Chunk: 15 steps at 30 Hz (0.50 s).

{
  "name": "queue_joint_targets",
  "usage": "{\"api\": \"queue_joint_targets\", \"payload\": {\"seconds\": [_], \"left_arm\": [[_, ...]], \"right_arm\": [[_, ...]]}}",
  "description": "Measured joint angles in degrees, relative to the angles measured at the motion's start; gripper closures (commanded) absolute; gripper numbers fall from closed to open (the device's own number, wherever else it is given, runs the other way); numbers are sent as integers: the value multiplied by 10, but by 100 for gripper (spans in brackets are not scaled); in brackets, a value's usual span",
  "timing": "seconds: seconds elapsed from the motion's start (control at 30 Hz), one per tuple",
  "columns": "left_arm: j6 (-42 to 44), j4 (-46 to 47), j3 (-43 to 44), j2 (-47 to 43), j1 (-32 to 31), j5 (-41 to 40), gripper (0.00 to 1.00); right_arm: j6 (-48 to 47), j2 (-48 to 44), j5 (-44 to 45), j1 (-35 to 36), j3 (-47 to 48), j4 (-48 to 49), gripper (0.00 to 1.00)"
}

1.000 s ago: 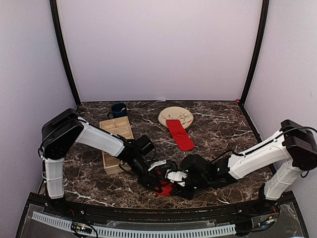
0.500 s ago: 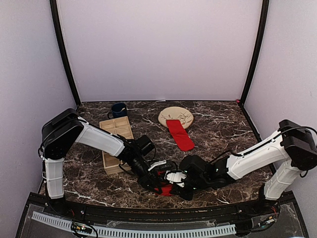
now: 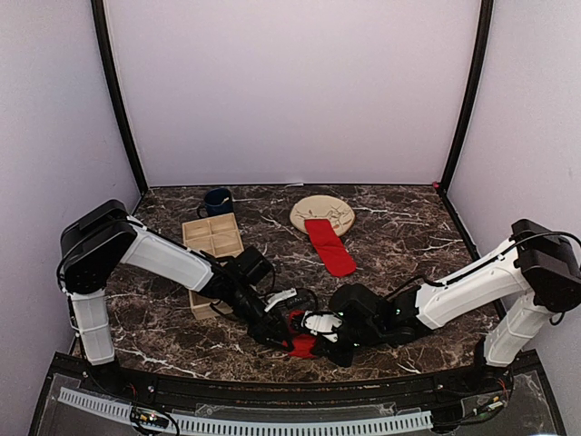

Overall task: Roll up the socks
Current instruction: Roll the sock at the center of the board.

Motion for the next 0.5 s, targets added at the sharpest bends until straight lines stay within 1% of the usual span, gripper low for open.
{"api": "queue_joint_targets", "payload": {"seconds": [0.23,0.5], "left_arm": [[-30,38,-24,-18,8,-25,62],[-42,64,-42,-30,9,-43,62]], "right_arm": [[10,0,0,0,-4,7,100],[23,-18,0,-1,-15,10,100]]}}
